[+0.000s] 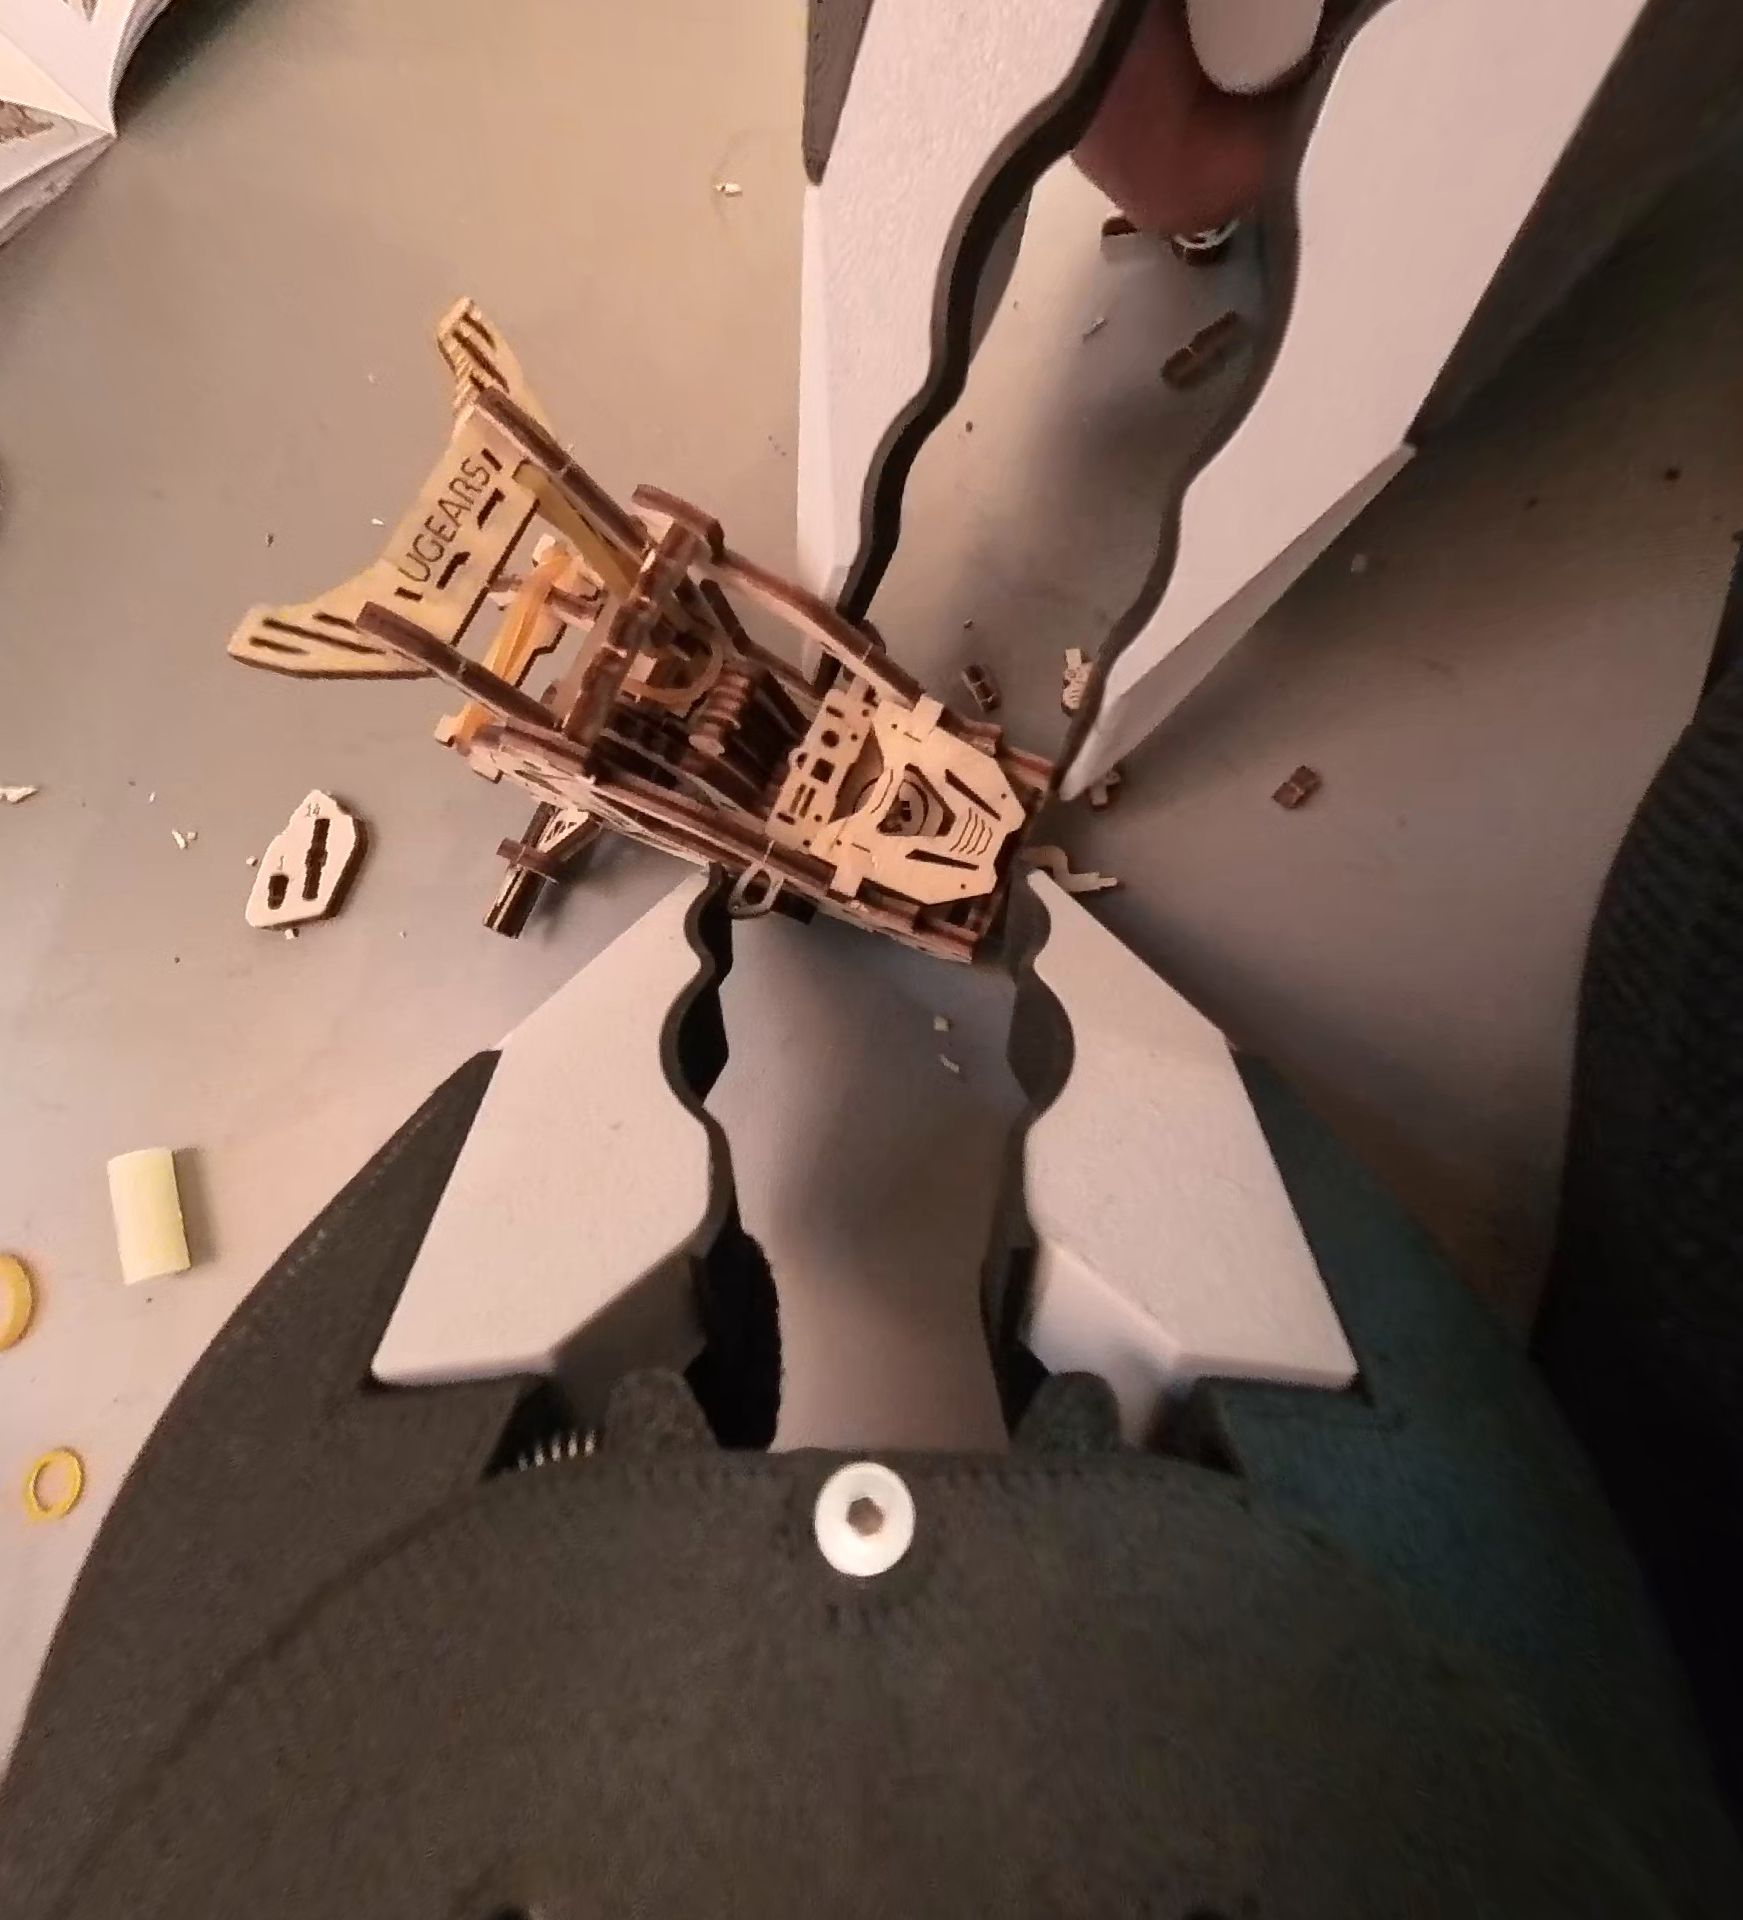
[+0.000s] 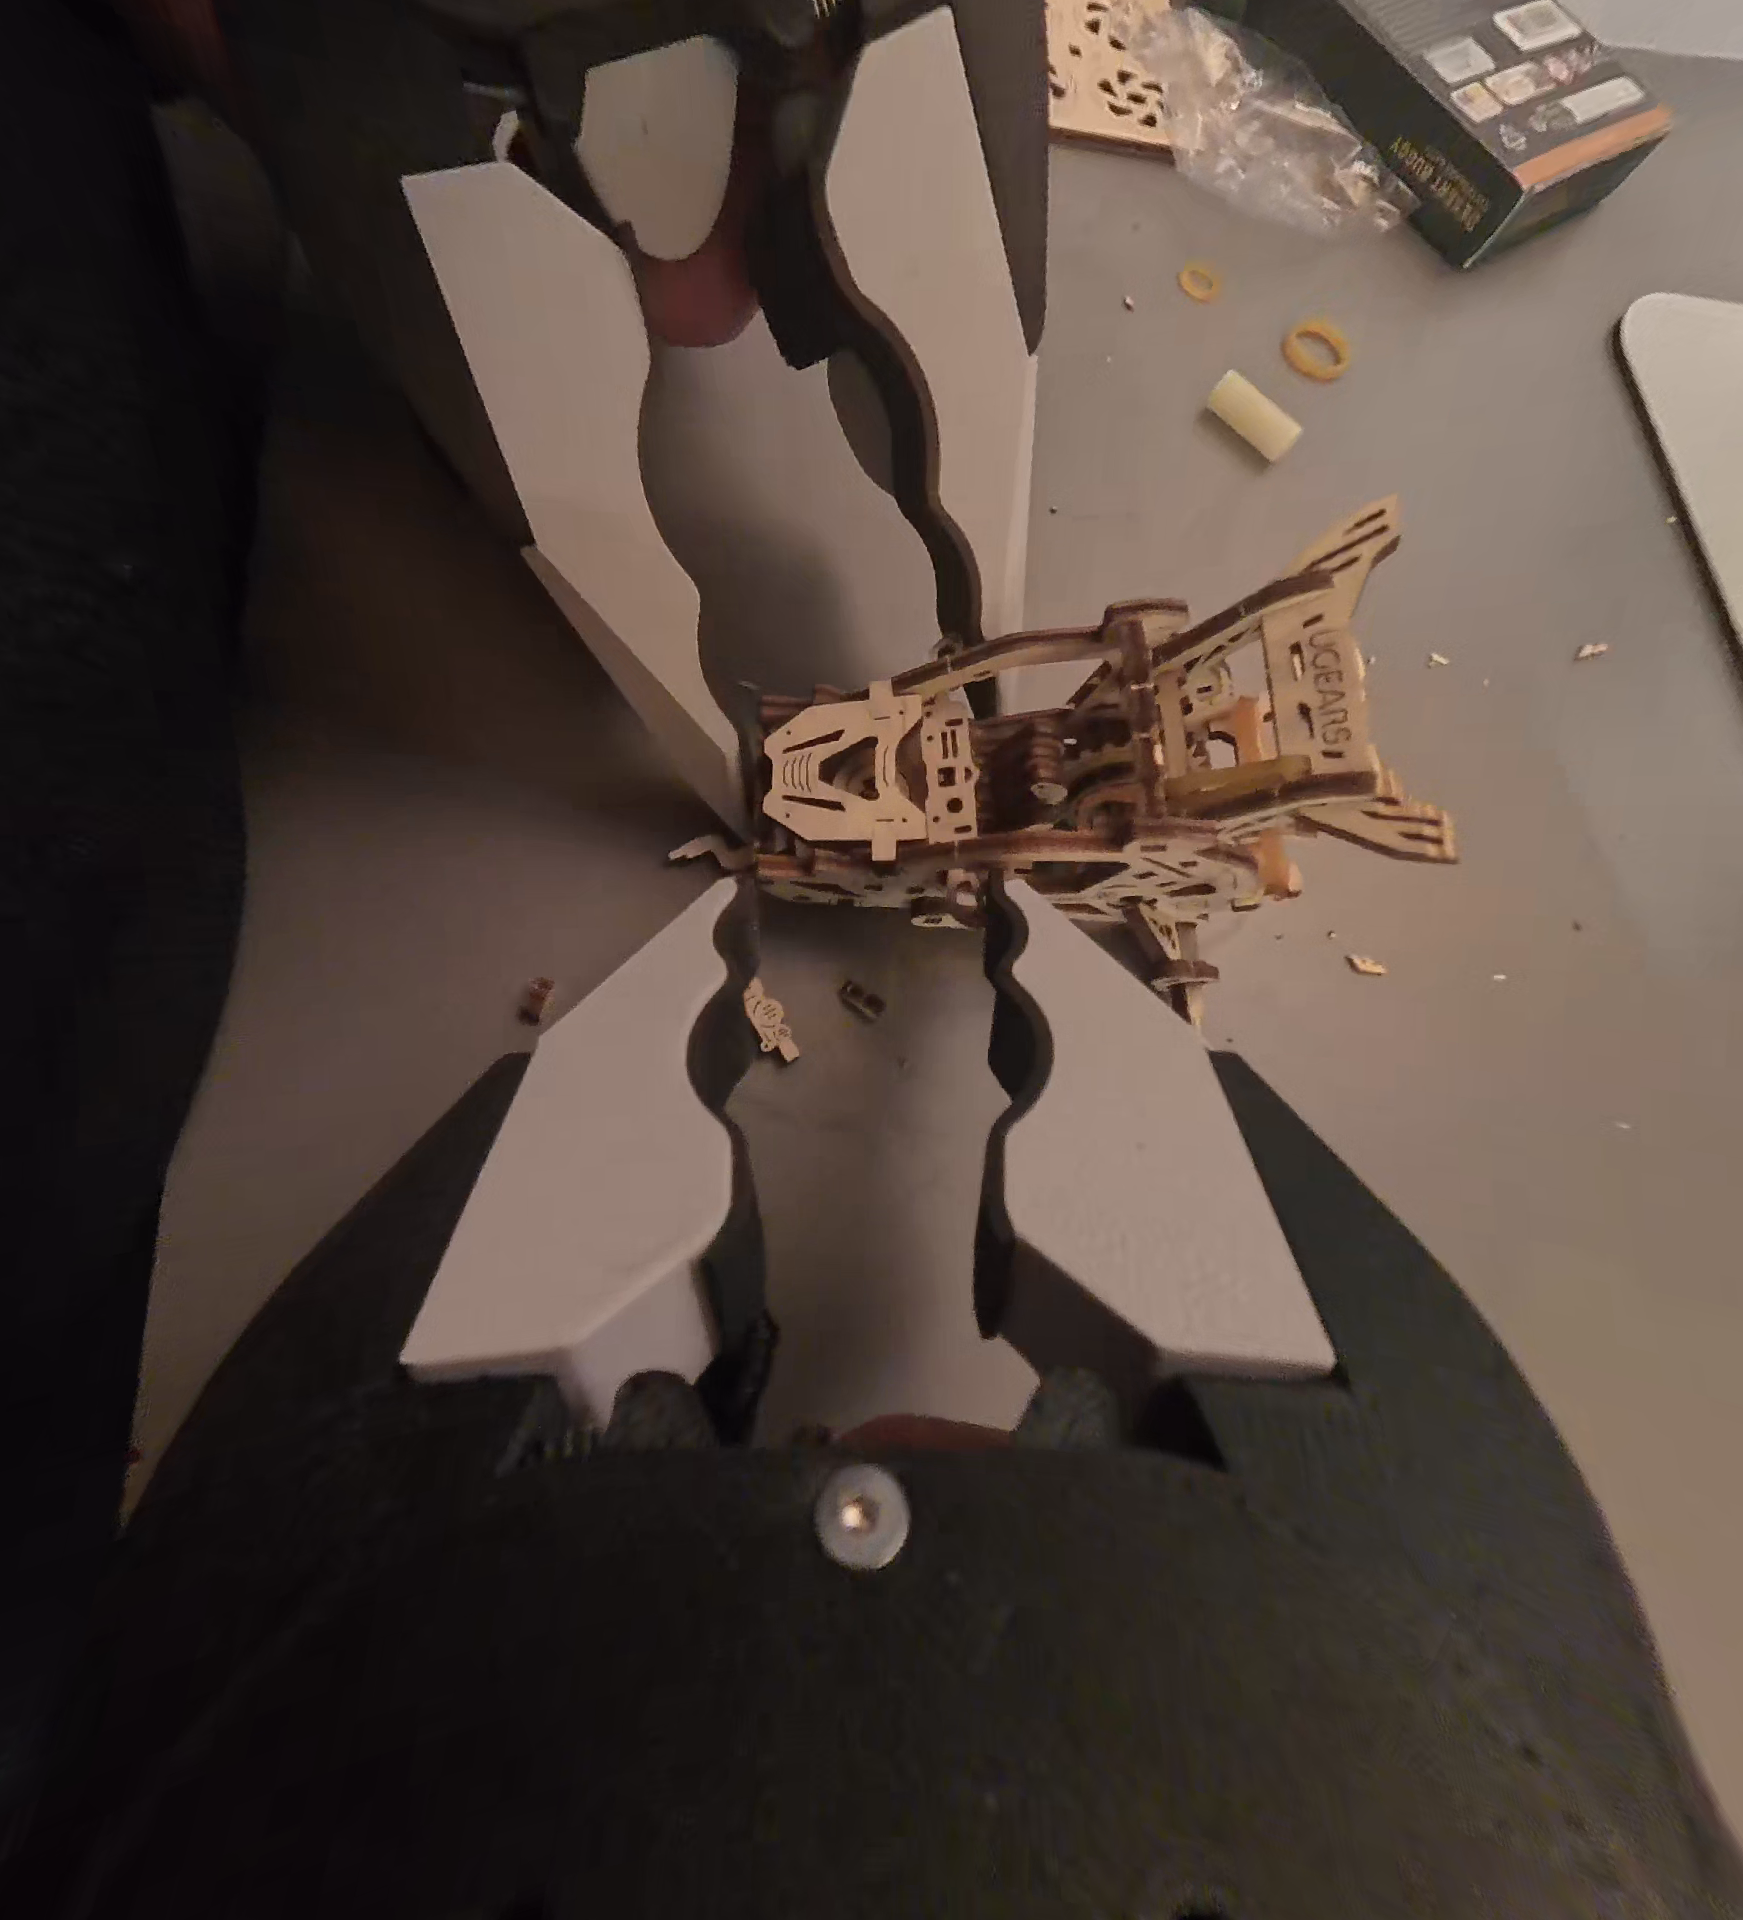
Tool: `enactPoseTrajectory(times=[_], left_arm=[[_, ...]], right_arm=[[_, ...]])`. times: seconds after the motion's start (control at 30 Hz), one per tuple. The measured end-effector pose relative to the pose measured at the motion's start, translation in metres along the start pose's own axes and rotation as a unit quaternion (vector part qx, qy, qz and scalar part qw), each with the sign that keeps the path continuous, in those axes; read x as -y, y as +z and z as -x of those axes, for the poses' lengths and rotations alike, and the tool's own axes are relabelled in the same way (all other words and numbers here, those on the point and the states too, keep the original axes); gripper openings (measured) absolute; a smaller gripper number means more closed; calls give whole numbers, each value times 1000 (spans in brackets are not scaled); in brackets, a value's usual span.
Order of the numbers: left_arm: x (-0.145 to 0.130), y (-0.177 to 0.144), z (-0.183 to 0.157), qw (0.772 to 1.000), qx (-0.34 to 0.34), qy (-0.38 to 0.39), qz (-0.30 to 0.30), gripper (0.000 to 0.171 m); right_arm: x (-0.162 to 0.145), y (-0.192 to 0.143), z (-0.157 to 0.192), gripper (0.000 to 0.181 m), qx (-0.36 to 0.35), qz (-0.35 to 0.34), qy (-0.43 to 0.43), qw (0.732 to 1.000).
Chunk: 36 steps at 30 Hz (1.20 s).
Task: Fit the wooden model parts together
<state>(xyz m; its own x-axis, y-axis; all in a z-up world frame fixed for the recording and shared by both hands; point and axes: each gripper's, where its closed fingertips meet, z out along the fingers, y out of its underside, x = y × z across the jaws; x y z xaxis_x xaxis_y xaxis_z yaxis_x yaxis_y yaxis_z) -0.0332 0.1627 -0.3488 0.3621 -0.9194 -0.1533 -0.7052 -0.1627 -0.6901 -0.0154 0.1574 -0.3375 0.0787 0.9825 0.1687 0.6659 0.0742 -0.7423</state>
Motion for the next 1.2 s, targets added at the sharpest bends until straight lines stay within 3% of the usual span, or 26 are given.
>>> enactPoseTrajectory(times=[0.1,0.5,0.83,1.0,1.2], left_arm=[[0,0,0,1000,-1,-4,-3,51],[0,1,0,1000,1,-6,-5,51],[0,1,-1,1000,-1,-10,-9,51],[0,1,-1,1000,1,-13,-9,51],[0,1,-1,1000,1,-19,-11,50]], right_arm=[[3,-2,1,41,24,-15,56,998],[7,-4,1,36,25,-21,85,996],[3,1,7,50,3,-7,62,998],[4,2,2,40,-31,-9,58,998],[3,4,4,46,-48,-11,62,997]])
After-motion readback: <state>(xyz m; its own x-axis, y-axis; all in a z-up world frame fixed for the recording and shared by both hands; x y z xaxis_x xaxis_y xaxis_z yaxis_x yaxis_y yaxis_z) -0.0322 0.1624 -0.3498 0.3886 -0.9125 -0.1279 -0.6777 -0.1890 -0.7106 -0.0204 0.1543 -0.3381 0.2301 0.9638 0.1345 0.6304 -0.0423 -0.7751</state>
